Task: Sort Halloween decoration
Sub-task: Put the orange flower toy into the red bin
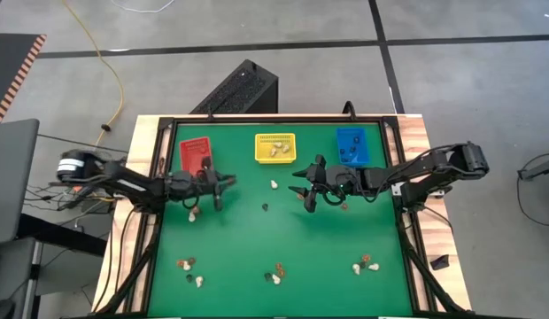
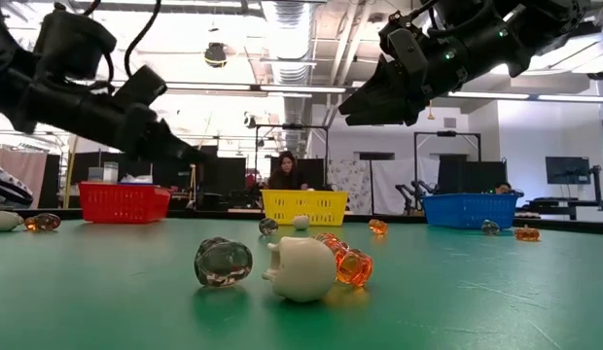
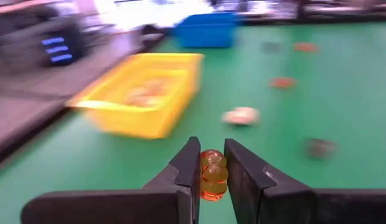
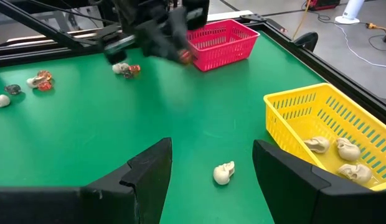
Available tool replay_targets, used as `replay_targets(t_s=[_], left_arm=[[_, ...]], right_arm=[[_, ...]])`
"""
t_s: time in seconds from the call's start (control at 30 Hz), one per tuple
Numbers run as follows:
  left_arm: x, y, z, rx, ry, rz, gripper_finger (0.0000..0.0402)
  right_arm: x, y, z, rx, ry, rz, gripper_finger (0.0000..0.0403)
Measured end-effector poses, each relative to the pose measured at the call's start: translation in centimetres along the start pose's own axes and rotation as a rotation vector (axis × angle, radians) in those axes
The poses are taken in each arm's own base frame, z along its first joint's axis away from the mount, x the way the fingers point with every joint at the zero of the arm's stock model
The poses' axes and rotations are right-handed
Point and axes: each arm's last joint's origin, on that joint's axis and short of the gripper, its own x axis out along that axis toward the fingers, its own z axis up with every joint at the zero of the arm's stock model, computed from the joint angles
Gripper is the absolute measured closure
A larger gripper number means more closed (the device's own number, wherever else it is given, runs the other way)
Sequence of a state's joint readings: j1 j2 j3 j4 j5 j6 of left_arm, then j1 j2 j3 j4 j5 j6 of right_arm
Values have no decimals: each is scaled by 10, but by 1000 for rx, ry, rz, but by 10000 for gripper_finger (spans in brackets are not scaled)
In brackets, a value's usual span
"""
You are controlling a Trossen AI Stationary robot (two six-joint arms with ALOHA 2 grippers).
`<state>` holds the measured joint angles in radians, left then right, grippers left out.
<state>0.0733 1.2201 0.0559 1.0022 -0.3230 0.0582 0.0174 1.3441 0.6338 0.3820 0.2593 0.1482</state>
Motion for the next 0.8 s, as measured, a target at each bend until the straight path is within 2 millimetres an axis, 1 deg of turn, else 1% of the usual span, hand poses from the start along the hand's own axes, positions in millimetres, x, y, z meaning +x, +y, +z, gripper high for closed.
replay_targets(t_s=[0.13, 0.27, 0.5, 0.63, 0.8], left_arm=[[-10, 9, 6, -20, 23, 178, 351], [-21, 17, 13, -60, 8, 360, 356], [-38, 29, 4, -69, 105, 671, 358], [-41, 34, -2, -114, 129, 736, 357], [-40, 39, -7, -168, 163, 732, 348]], right_arm=[[0, 1, 0, 0, 1, 2, 148], [0, 1, 0, 7, 3, 2, 148], [-1, 3, -1, 23, 8, 9, 148], [-1, 4, -1, 25, 5, 15, 148], [-1, 4, 0, 31, -2, 16, 148]])
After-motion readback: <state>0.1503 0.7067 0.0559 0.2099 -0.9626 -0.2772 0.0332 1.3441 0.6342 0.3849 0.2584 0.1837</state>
